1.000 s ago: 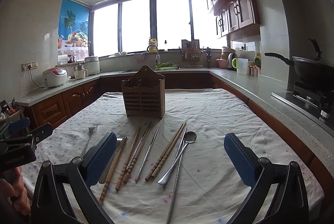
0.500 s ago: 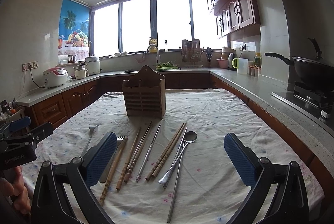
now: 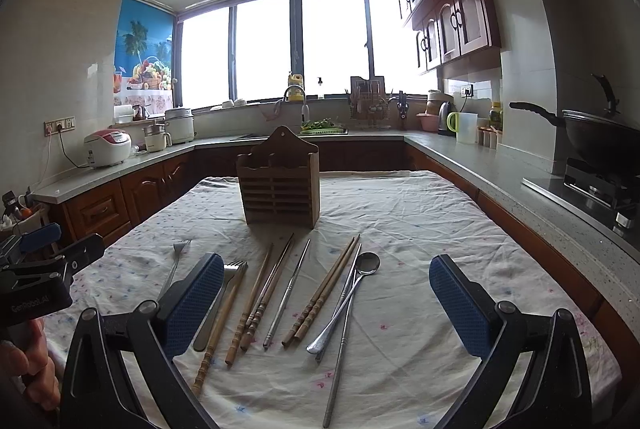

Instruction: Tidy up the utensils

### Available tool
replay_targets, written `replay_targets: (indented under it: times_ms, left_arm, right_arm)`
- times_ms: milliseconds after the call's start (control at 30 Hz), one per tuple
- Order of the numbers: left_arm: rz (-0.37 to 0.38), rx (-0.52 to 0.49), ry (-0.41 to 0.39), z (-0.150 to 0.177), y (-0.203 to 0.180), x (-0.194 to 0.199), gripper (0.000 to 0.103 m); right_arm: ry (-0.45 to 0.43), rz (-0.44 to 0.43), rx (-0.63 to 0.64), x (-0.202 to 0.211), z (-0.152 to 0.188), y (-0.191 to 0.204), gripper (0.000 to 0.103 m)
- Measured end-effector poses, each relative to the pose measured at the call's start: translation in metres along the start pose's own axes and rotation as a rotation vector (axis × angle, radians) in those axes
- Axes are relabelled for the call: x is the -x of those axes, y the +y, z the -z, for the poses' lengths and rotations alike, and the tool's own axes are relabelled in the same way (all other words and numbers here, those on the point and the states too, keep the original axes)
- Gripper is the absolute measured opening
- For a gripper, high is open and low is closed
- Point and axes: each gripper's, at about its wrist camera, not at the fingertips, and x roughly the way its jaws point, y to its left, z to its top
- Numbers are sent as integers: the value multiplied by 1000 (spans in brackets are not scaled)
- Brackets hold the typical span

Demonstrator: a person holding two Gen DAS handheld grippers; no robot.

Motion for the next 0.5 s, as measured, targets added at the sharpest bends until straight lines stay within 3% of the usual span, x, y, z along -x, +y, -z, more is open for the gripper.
replay_targets:
  times_ms: [500]
  left_arm:
    - [3, 5, 20, 3, 1, -6, 103]
  right_arm:
    - [14, -5, -10, -3, 0, -4, 103]
